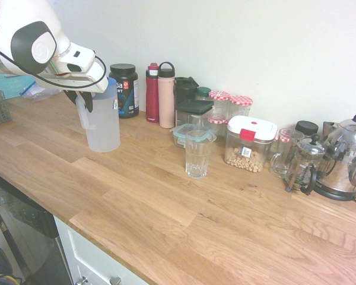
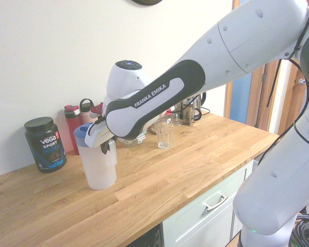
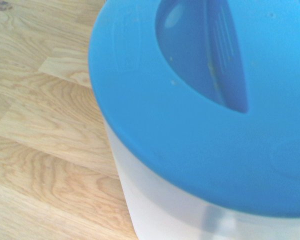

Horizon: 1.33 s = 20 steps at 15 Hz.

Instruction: Pour me some water

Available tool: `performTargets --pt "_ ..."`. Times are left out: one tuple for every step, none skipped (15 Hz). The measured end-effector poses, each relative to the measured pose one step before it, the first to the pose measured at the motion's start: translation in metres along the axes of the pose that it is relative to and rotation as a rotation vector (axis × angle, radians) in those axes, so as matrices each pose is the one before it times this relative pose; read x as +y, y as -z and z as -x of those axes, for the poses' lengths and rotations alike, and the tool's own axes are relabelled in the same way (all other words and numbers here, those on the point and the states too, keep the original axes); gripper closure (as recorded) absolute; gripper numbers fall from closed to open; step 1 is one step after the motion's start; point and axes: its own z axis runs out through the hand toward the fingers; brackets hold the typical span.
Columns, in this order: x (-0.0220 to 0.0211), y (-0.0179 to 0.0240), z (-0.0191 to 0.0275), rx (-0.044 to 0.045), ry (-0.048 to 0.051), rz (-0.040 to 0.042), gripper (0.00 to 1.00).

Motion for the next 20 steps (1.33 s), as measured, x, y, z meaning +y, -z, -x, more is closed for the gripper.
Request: performTargets --pt "-0.00003 0.00020 0.00019 -0.00050 0.00037 0.00058 1.00" --pt "-0.00009 0.00019 0.00019 -0.00035 0.00038 0.00031 1.00" --pt "0.00029 0.00041 0.00040 -0.00406 -0.00252 0.00220 1.00" --pt "0.00099 0.00137 0.00057 -0.00989 -0.00674 0.00379 1.00" --pt "0.00092 0.00307 0.00046 -0.00920 -0.00702 0.00118 1.00" --pt "0.00167 0.00415 0.00003 -0.00516 -0.00454 0.00667 1.00" --pt "0.00337 0.00507 -0.00144 -0.00205 -0.00782 0.00689 1.00" --pt "0.00434 0.00580 -0.00202 0.00105 -0.00950 0.00504 1.00" --pt "0.00584 0.00696 -0.00306 0.00205 -0.01361 0.00367 1.00" --pt "0.00720 0.00846 -0.00327 0.00011 -0.01440 0.00434 1.00" --pt "0.00744 0.00985 -0.00224 -0.00193 -0.01193 0.00697 1.00" --pt "0.00965 0.01032 -0.00055 -0.00495 -0.01007 0.01156 1.00" --pt "0.01112 0.00953 0.00051 -0.00787 -0.01024 0.01320 1.00" --pt "0.01241 0.00969 -0.00065 -0.00420 -0.01370 0.00797 1.00" --pt "0.01541 0.00849 -0.00283 -0.00114 -0.01920 0.00589 1.00" --pt "0.01730 0.00805 -0.00516 0.00385 -0.02338 0.00246 1.00" --pt "0.01703 0.00653 -0.00577 0.00585 -0.02294 0.00276 1.00" --pt "0.01613 0.00498 -0.00602 0.00551 -0.02370 0.00426 1.00" --pt "0.01593 0.00393 -0.00680 0.00486 -0.02172 0.00398 1.00" --pt "0.01687 0.00332 -0.00681 -0.00013 -0.01950 0.00495 1.00"
